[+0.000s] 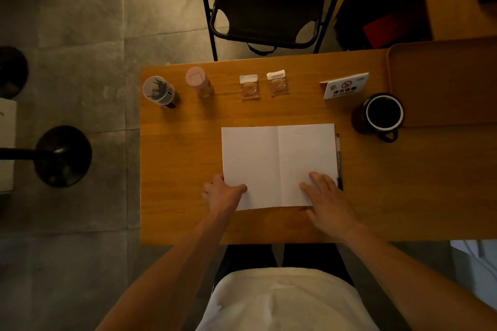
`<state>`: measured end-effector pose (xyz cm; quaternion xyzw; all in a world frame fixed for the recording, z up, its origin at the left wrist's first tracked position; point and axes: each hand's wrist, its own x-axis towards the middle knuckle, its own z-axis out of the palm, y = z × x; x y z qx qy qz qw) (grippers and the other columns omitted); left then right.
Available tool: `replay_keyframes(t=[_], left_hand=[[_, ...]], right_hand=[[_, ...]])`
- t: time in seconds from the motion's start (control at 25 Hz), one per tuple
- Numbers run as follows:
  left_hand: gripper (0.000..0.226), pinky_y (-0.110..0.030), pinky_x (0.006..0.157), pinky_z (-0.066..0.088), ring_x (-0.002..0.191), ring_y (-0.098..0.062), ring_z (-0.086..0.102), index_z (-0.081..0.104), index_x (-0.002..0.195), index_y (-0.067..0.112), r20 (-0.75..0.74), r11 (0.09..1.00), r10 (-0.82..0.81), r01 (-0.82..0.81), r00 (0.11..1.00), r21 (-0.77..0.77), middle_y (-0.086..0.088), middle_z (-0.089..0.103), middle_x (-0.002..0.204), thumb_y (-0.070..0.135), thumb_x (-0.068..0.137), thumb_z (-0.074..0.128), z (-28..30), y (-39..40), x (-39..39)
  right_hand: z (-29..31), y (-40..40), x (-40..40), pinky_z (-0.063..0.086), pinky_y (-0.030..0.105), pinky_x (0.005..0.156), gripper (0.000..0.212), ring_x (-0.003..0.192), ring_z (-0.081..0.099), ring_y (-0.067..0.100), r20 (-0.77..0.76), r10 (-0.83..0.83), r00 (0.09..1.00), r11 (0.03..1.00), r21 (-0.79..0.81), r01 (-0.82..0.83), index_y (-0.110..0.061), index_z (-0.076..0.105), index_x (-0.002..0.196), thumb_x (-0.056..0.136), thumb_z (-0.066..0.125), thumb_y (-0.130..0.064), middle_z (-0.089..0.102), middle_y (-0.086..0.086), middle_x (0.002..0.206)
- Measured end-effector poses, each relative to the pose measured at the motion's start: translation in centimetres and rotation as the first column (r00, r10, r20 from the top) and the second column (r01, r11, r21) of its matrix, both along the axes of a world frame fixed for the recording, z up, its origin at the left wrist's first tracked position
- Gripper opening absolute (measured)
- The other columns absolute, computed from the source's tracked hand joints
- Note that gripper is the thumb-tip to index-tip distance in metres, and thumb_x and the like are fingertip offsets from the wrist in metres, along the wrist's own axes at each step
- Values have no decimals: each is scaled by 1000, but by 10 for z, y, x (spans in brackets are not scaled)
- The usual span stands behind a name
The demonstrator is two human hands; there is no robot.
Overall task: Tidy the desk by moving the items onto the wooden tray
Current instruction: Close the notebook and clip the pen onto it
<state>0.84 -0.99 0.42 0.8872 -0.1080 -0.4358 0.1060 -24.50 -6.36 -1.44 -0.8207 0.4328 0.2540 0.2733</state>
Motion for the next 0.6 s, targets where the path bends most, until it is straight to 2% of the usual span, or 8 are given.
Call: replay_keyframes(t=[0.12, 0.24, 0.28, 0.4, 0.52, 0.6], left_hand=[[54, -50, 96, 52, 113, -30, 54, 51, 120, 11, -64, 991, 34, -41, 997, -124, -10, 50, 125, 22, 76, 81, 2, 4, 1], [41, -38, 86, 54, 99, -25, 54, 49, 107, 13, 4, 988, -1, 2, 1000, -156, -3, 42, 116, 23, 78, 78, 8, 12, 7], [36, -36, 80, 54, 96, -24, 55, 49, 102, 14, 2, 984, -4, 4, 1000, -178, -2, 45, 113, 23, 80, 76, 10, 15, 10], [22, -24, 59, 48, 85, -20, 61, 49, 90, 19, -65, 957, -38, 18, 997, -289, -1, 58, 95, 23, 86, 70, 17, 21, 18], [19, -15, 53, 44, 75, -11, 60, 48, 85, 23, -67, 930, -112, 80, 991, -358, 1, 59, 86, 21, 89, 67, 28, 24, 20], [18, -16, 53, 44, 72, -9, 58, 49, 87, 24, -58, 917, -132, 100, 989, -385, 1, 59, 84, 20, 89, 66, 35, 26, 21]], right_hand=[[1, 0, 0, 17, 43, 120, 67, 149, 3, 31, 1, 10, 1000, 1000, 4, -10, -28, 17, 153, 94, 48, -40, 2, 4, 163], [2, -2, -1, 18, 43, 120, 70, 149, 3, 31, -11, 24, 1000, 1000, 8, -24, -28, 15, 153, 94, 49, -41, 1, 5, 163], [3, -3, 0, 18, 43, 120, 70, 149, 2, 31, -15, 29, 999, 1000, 10, -29, -28, 14, 153, 94, 49, -42, 1, 5, 163], [5, -2, 1, 17, 43, 120, 70, 149, 1, 32, -19, 29, 999, 1000, 5, -29, -27, 12, 154, 95, 47, -42, -1, 6, 163], [7, 2, 3, 17, 44, 120, 70, 149, 1, 33, -24, 22, 999, 1000, -4, -22, -26, 12, 154, 95, 46, -41, -1, 8, 163], [8, 4, 5, 17, 45, 120, 69, 149, 1, 33, -21, 19, 1000, 1000, -10, -19, -27, 12, 154, 95, 45, -40, -1, 8, 163]])
